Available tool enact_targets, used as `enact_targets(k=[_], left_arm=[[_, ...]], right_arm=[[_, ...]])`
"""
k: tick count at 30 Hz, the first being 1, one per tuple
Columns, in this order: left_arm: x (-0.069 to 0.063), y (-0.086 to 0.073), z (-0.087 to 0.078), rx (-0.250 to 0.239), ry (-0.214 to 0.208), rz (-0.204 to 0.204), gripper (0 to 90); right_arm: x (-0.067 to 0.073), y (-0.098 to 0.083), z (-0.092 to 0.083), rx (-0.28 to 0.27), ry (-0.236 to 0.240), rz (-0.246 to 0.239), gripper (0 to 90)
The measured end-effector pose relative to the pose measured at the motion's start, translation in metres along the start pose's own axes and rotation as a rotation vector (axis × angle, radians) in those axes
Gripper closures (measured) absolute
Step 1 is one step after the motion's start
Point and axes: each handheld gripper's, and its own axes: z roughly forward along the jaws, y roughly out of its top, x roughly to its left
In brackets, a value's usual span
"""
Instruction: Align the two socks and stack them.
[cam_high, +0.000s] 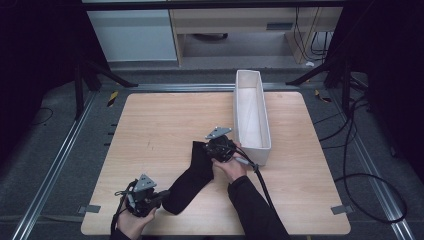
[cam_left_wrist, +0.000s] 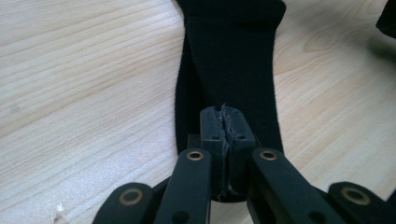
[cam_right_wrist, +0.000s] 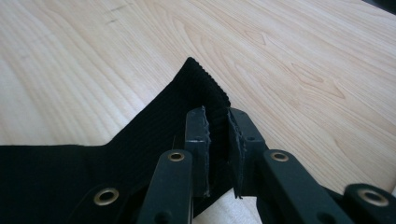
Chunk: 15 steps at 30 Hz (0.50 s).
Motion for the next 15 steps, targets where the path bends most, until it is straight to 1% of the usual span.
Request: enact_targets(k=[2, 3, 5, 10, 11, 15], left_arm=[[0.000, 0.000, 0.001, 0.001, 0.003, 0.000, 87.3], [0.001, 0.000, 0.003, 0.003, 0.006, 0.004, 87.3], [0.002, 0.000, 0.005, 0.015, 0.012, 0.008, 87.3], [0.004, -0.002, 0.011, 0.029, 0.019, 0.010, 87.2], [0.005, -0.003, 0.014, 0.038, 0.021, 0.013, 87.2], [0.005, -0.004, 0.016, 0.050, 0.026, 0.023, 87.1]], right_arm=[[0.000, -0.001, 0.003, -0.001, -0.009, 0.003, 79.5], [-0.001, -0.004, 0.008, 0.003, -0.023, 0.008, 79.4], [-0.001, -0.006, 0.011, 0.001, -0.034, 0.013, 79.3], [-0.003, -0.012, 0.018, 0.014, -0.051, 0.015, 78.4], [-0.003, -0.016, 0.023, 0.026, -0.072, 0.007, 77.6], [-0.004, -0.020, 0.029, 0.032, -0.099, 0.007, 76.7]])
